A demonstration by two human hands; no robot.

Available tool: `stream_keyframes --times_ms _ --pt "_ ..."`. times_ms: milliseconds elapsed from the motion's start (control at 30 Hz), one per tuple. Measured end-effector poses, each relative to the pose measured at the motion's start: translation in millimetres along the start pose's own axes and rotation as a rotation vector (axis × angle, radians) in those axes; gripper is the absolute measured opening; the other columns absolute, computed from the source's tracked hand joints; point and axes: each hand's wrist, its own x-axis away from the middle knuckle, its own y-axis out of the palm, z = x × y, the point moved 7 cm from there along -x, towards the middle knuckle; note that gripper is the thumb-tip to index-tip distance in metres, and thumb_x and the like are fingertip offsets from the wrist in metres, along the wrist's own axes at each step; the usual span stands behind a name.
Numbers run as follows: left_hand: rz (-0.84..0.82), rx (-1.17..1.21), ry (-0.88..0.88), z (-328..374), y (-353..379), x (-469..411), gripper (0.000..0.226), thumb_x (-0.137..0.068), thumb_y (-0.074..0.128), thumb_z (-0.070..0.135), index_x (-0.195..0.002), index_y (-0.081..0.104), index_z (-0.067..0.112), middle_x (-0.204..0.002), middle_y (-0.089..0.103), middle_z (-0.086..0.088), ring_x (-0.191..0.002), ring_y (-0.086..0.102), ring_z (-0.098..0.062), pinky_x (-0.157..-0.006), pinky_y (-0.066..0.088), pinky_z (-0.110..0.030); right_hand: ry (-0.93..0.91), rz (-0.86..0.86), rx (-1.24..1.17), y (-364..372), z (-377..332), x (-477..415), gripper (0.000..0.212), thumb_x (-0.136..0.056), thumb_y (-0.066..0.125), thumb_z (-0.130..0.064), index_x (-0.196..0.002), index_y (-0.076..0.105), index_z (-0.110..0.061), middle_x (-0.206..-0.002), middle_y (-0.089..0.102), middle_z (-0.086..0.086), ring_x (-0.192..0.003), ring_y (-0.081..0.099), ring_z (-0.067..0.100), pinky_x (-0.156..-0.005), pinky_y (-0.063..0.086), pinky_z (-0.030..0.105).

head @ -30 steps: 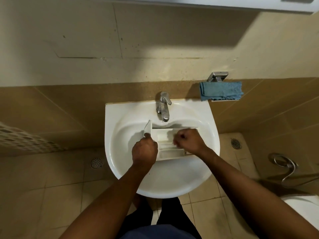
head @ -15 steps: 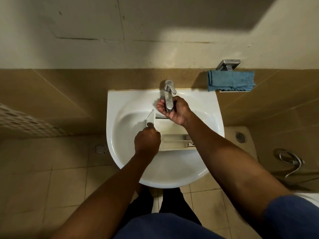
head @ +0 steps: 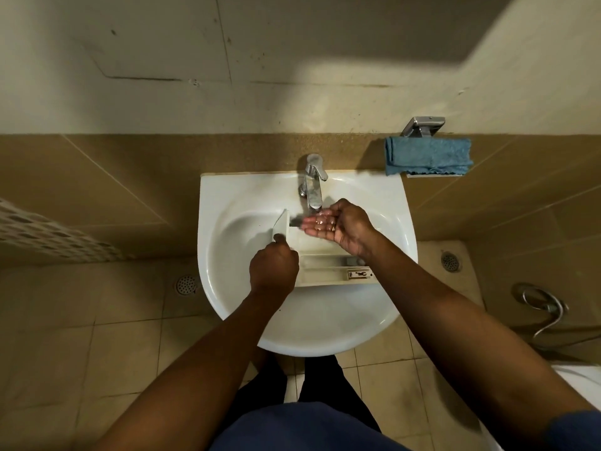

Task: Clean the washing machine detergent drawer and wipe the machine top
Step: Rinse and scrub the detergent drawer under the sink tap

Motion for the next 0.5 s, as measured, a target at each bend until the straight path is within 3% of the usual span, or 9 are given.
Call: stream_keyframes --times_ms 100,200,300,400,500 --pt "0.011 -0.006 0.009 -0.4 1.2 -0.7 0.03 -0.096 0.046 0.018 -0.12 0.058 0.004 -0.089 0.071 -0.012 -0.08 0.07 -0.036 -0.061 0.037 -0.031 0.023 0.048 0.188 -17.4 12.4 13.1 0.049 -0.1 0.026 -0.015 -0.105 0.064 0.016 -0.102 0.072 0.035 -0.091 0.074 0.045 -0.079 0.064 0.046" --pt "0.007 0.009 0.003 -2.8 3.2 -0.9 0.031 -0.096 0.047 0.018 -0.12 0.059 0.003 -0.089 0.072 -0.013 -0.079 0.07 -0.036 -0.061 0.042 -0.032 0.029 0.097 0.495 -33.2 25.7 24.0 0.044 -0.099 0.035 -0.012 -0.104 0.065 0.019 -0.098 0.072 0.035 -0.092 0.072 0.05 -0.085 0.061 0.055" --pt "0.015 0.012 0.016 -2.5 2.9 -0.8 0.029 -0.096 0.047 0.018 -0.117 0.06 0.002 -0.089 0.072 -0.013 -0.08 0.071 -0.036 -0.063 0.047 -0.034 -0.105 0.126 0.873 -45.0 26.1 30.6 0.038 -0.101 0.038 -0.009 -0.098 0.071 0.011 -0.091 0.077 0.022 -0.086 0.075 0.041 -0.089 0.057 0.054" --pt "0.005 0.024 0.013 -3.2 4.9 -2.4 0.032 -0.097 0.045 0.016 -0.123 0.058 0.001 -0.094 0.072 -0.014 -0.085 0.07 -0.037 -0.067 0.049 -0.035 -0.243 0.119 1.074 -56.0 20.3 39.3 0.032 -0.1 0.045 -0.009 -0.091 0.074 0.002 -0.088 0.077 0.012 -0.083 0.075 0.03 -0.092 0.058 0.051" --pt "0.005 0.015 0.017 -3.5 5.6 -3.5 0.037 -0.098 0.044 0.016 -0.13 0.055 0.001 -0.096 0.072 -0.013 -0.087 0.07 -0.036 -0.071 0.052 -0.035 -0.383 0.113 1.365 -63.9 17.1 51.8 0.026 -0.1 0.053 -0.014 -0.088 0.073 -0.005 -0.086 0.075 0.004 -0.082 0.071 0.023 -0.085 0.057 0.046"
